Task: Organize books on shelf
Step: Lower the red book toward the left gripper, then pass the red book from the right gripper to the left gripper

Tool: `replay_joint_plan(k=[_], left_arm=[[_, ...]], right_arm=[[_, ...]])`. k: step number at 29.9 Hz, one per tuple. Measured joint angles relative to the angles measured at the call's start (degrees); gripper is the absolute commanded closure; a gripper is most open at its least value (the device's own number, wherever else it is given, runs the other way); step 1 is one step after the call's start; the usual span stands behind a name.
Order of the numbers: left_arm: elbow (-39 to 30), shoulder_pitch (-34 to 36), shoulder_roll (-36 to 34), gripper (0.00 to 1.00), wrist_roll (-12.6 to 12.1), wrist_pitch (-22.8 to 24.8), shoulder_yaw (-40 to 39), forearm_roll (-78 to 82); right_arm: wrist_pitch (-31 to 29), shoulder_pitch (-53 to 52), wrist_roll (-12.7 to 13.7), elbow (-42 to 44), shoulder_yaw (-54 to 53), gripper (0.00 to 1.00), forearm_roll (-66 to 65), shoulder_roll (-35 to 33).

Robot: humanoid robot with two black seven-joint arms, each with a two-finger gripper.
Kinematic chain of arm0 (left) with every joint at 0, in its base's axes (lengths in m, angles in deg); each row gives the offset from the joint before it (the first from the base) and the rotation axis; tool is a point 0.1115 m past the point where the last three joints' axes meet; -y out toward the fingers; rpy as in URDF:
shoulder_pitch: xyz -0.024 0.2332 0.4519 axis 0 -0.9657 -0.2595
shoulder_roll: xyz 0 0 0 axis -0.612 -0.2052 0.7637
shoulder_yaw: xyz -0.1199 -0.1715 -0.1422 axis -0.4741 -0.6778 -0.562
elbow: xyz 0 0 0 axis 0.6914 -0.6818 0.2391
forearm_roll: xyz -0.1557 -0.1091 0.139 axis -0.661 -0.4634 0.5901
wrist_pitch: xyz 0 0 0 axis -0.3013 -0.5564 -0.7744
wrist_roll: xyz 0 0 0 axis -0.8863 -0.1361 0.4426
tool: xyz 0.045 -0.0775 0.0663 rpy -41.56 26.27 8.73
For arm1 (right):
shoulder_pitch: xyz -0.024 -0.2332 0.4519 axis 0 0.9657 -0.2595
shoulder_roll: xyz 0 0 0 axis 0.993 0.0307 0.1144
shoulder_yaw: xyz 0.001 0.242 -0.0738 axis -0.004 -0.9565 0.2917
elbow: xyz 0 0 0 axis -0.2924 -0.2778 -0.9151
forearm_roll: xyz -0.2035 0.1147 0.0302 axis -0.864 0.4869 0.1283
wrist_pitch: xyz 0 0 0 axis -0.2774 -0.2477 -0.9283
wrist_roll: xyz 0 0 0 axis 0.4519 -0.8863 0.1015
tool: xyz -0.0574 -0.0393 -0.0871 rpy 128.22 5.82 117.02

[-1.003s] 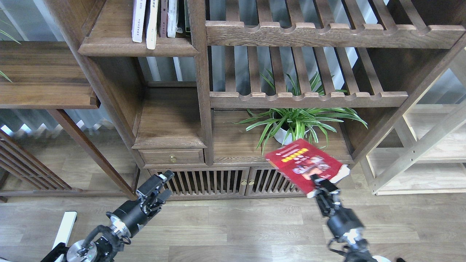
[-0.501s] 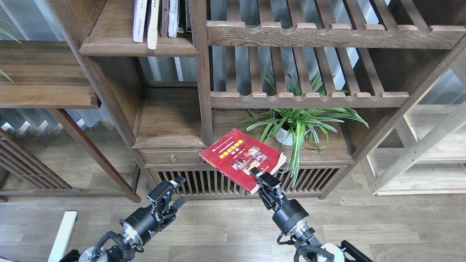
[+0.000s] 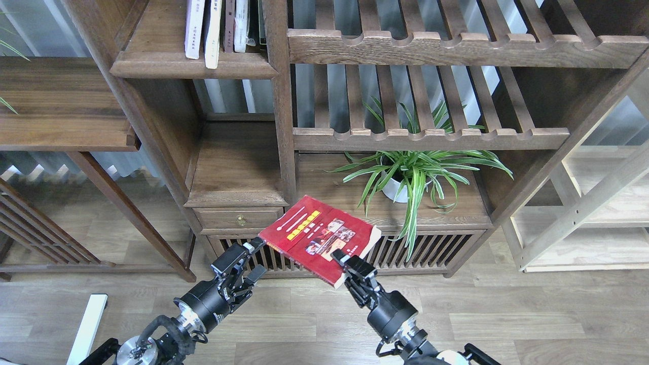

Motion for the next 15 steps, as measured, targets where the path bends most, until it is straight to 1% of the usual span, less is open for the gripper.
replay_joint_plan(k=[5, 10, 15], left_arm=[[0.1, 0.0, 0.0, 0.01, 0.4, 0.0, 0.9, 0.0], [0.1, 0.0, 0.0, 0.01, 2.1, 0.0, 2.0, 0.0], [0.1, 0.8, 0.0, 0.01, 2.6, 0.0, 2.7, -0.5]], right_arm=[[0.0, -1.3, -2.0, 0.1, 2.3, 0.95, 0.1, 0.0], [0.0, -1.7, -2.3, 0.1, 2.8, 0.94, 0.1, 0.0], [0.0, -1.7, -2.3, 0.1, 3.9, 0.94, 0.1, 0.0]])
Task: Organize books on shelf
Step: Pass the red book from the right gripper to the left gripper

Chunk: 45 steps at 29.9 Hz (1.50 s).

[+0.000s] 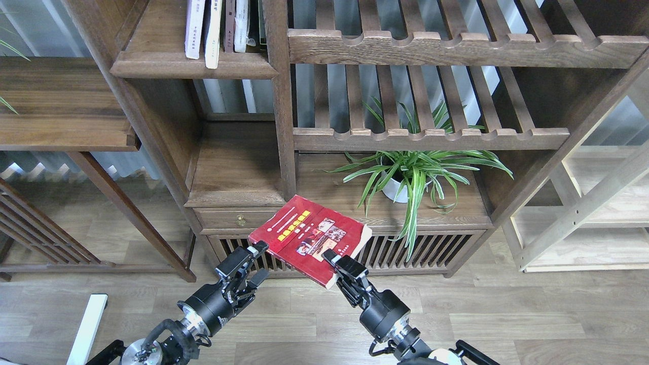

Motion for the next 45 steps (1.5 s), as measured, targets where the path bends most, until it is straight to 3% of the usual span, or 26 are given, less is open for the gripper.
replay_joint_plan(k=[14, 21, 29, 31, 33, 35, 45], left_arm=[[-0.1, 3.5, 0.0, 0.02, 2.5, 0.0, 2.1, -2.1], [-0.1, 3.5, 0.0, 0.1, 2.1, 0.0, 5.3, -2.0], [0.1, 3.6, 0.0, 0.38, 2.0, 0.0, 6.7, -2.0], [0.2, 3.5, 0.0, 0.53, 2.0, 0.0, 6.7, -2.1], [0.5, 3.3, 0.0, 0.78, 2.0, 0.0, 6.7, -2.3], [1.0, 3.1, 0.0, 0.89, 2.0, 0.0, 6.8, -3.7], [2.0, 2.7, 0.0, 0.95, 2.0, 0.0, 9.4, -8.7]], right_arm=[[0.0, 0.1, 0.0, 0.3, 3.2, 0.93, 0.0, 0.0], [0.0, 0.0, 0.0, 0.5, 3.2, 0.92, 0.0, 0.0], [0.0, 0.0, 0.0, 0.5, 3.1, 0.92, 0.0, 0.0], [0.0, 0.0, 0.0, 0.5, 3.0, 0.92, 0.0, 0.0], [0.0, 0.0, 0.0, 0.5, 3.0, 0.92, 0.0, 0.0], [0.0, 0.0, 0.0, 0.5, 3.0, 0.92, 0.0, 0.0], [0.0, 0.0, 0.0, 0.5, 2.9, 0.9, -0.1, 0.0]])
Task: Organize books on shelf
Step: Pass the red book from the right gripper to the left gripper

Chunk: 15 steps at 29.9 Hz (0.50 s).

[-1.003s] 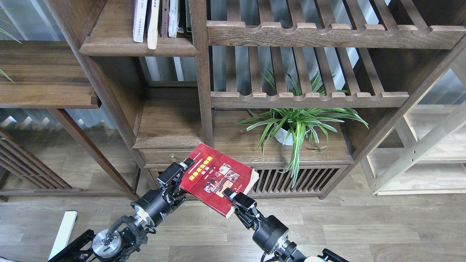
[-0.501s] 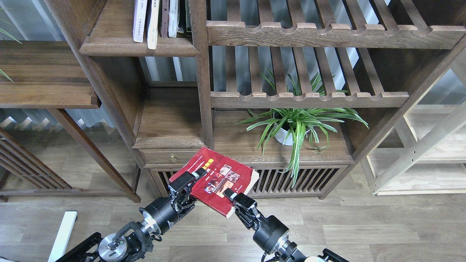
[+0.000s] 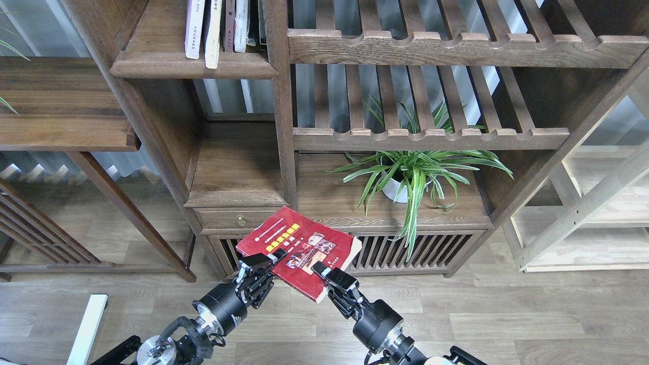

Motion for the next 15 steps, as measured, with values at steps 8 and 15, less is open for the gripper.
replay_joint_plan(k=[8, 15], left_arm=[[0.0, 0.0, 0.0, 0.98, -0.1, 0.0, 1.1, 0.0], [-0.6, 0.0, 0.1, 0.99, -0.4, 0.0, 2.0, 1.3]], right_arm=[[0.0, 0.0, 0.0, 0.0, -0.2, 0.85, 0.0, 0.0], [0.0, 0.0, 0.0, 0.9, -0.5, 0.59, -0.2, 0.0]])
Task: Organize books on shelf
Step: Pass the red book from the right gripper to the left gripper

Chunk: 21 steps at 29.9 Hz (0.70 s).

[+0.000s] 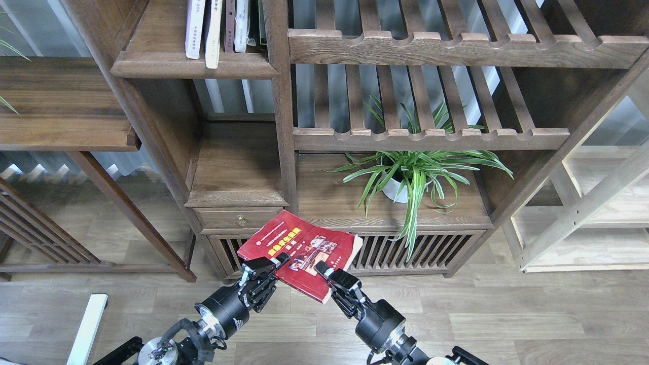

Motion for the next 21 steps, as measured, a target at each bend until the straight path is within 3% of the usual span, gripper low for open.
replay_joint_plan(k=[12, 21], left_arm=[[0.9, 0.5, -0.1, 0.99, 2.8, 0.0, -4.8, 7.8], [-0.1, 1.9, -0.1, 0.99, 11.6, 0.0, -9.2, 25.1]], right_arm=[[0.0, 0.1, 0.1, 3.6, -2.5, 0.43, -0.1, 0.0], [0.0, -0.1, 0.3, 6.5, -8.7, 0.34, 0.1, 0.0]])
